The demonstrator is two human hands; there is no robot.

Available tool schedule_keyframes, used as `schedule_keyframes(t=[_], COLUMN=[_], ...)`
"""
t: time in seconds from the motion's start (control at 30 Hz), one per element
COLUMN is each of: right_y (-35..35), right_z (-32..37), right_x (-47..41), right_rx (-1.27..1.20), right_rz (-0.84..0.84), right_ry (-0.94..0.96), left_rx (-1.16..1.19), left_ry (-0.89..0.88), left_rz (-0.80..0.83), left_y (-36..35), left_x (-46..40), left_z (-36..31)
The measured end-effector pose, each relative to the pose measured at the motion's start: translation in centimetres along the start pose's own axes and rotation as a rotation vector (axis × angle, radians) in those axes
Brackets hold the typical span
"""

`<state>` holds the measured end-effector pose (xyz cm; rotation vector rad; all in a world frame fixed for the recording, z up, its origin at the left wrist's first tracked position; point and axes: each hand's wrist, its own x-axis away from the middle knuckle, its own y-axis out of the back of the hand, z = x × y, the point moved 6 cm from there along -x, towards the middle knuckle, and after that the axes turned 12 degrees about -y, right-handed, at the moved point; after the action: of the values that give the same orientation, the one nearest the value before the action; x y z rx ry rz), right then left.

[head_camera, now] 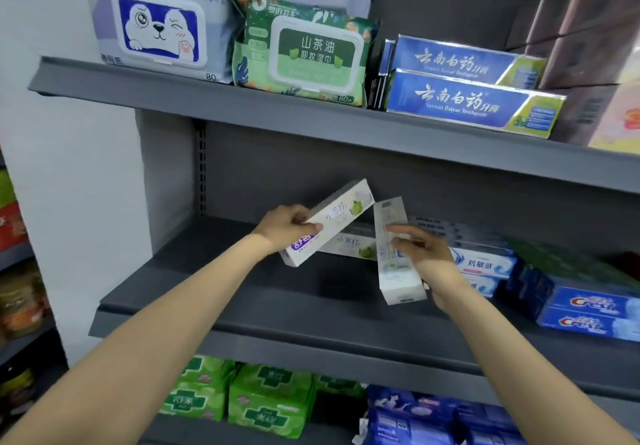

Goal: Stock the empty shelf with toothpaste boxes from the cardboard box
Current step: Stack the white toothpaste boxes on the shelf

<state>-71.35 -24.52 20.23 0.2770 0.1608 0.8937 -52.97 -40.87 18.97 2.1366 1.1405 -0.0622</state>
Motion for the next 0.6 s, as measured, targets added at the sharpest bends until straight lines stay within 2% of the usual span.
schedule_keyframes(t=[0.1,0.27,0.33,0.47,0.6], right_y=[0.8,2.3,2.7,2.1,1.1], right_z=[-0.3,-0.4,-0.5,-0.5,-0.1], right_x=[-0.7,-1.3,-1.5,-2.0,-2.7], right_rx=[0.003,-0.025,-0.042,-0.033,-0.017], right_rz=[-0.046,-0.11,-0.102,-0.054,-0.022], right_ry=[0.01,0.044,0.054,0.045,0.046], left_rx=[-0.292,-0.756,-0.88,-1.051,-0.944], left_ry=[-0.132,-0.159,-0.178,-0.202,-0.24], left_rz=[0.01,0.118,0.115,0.028,-0.048], left_y=[0.3,-1.5,-2.7,-4.8,-5.6], left_x=[-2.9,-7.7,-9.0,-9.6,-9.9], left_z=[-1.1,-1.9,-1.8,-1.2,-0.8])
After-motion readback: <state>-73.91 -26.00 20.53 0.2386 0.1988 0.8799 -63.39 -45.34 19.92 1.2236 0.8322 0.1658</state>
